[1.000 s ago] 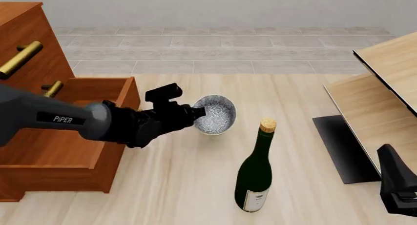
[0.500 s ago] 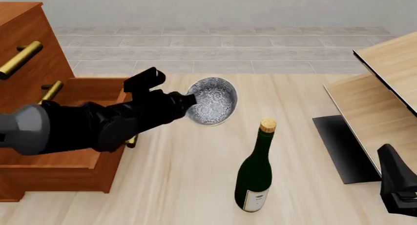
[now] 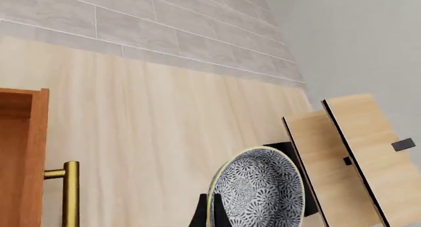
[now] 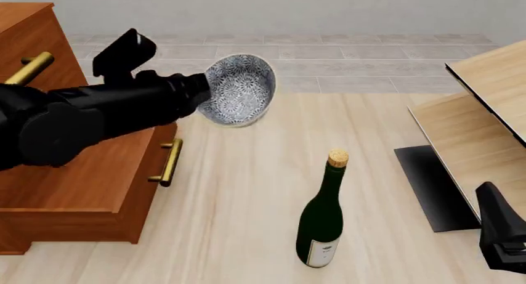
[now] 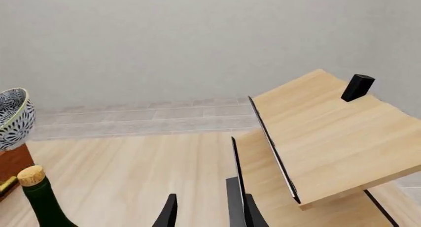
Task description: Put the bowl on top of the cabinet.
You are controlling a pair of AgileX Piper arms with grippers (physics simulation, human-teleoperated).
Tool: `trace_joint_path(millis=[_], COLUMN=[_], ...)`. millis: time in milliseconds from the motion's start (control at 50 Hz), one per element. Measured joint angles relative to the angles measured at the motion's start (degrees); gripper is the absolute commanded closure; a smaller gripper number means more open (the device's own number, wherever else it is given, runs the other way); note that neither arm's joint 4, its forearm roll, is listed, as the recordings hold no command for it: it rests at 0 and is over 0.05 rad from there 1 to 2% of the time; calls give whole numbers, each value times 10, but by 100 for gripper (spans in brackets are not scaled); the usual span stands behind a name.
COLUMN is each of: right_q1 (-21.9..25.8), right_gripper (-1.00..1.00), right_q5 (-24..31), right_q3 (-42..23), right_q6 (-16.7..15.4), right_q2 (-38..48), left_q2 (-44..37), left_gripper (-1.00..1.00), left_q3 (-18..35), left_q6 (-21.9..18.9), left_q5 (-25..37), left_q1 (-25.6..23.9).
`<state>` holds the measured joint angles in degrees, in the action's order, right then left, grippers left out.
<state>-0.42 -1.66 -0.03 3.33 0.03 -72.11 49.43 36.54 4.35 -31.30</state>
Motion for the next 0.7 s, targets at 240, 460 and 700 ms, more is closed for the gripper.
trace_joint_path(millis=[240,460,700], right_q1=[0,1,1], right_gripper=[-100,-100,-100], right_q5=[0,-1,-1], right_q3=[0,0,0], right_q6=[0,-2,-5], right_q2=[0,0,0], left_q2=[25,16,-9], left_gripper=[100,100,100], left_q3=[73,151,238], left_q6=[-34,-54,-37], left_q5=[148,269,389], left_q1=[81,173,257])
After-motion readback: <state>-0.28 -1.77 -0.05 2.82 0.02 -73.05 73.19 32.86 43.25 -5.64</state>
